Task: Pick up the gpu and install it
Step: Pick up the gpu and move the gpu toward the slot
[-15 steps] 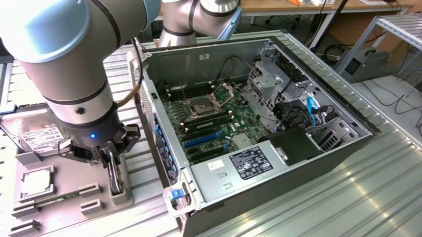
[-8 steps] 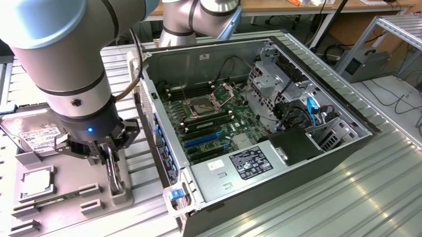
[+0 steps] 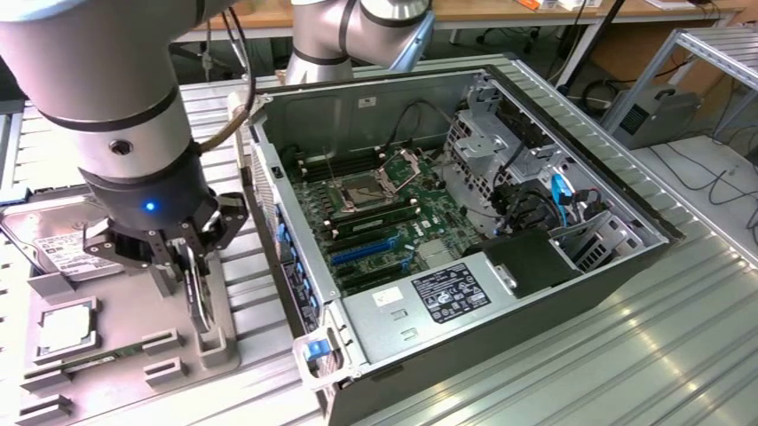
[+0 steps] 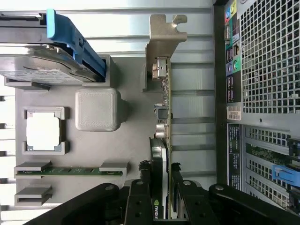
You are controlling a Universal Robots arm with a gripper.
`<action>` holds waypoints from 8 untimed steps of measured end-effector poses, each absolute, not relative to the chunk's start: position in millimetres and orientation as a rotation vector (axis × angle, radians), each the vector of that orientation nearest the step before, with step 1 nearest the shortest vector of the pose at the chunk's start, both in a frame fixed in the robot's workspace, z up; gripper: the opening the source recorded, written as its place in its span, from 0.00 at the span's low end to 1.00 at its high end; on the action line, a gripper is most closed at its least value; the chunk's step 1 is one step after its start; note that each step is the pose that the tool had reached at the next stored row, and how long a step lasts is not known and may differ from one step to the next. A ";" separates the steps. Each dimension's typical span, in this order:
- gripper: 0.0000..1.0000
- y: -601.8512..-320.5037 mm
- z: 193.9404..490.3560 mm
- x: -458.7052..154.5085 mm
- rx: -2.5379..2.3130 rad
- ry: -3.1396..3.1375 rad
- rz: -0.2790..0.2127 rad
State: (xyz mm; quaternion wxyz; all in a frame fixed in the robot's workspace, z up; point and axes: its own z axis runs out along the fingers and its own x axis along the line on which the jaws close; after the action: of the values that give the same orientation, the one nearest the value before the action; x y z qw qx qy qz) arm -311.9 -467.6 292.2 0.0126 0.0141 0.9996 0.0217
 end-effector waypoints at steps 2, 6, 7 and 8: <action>0.27 -467.7 302.2 -311.9 0.044 3.115 0.068; 0.27 -467.7 321.9 -311.9 0.044 3.115 0.067; 0.27 -467.6 324.6 -311.9 0.044 3.115 0.067; 0.27 -467.6 328.4 -311.9 0.044 3.115 0.067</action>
State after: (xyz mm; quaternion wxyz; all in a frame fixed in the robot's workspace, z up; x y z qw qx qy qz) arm -311.9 -467.6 328.4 0.0126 0.0142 0.9996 0.0216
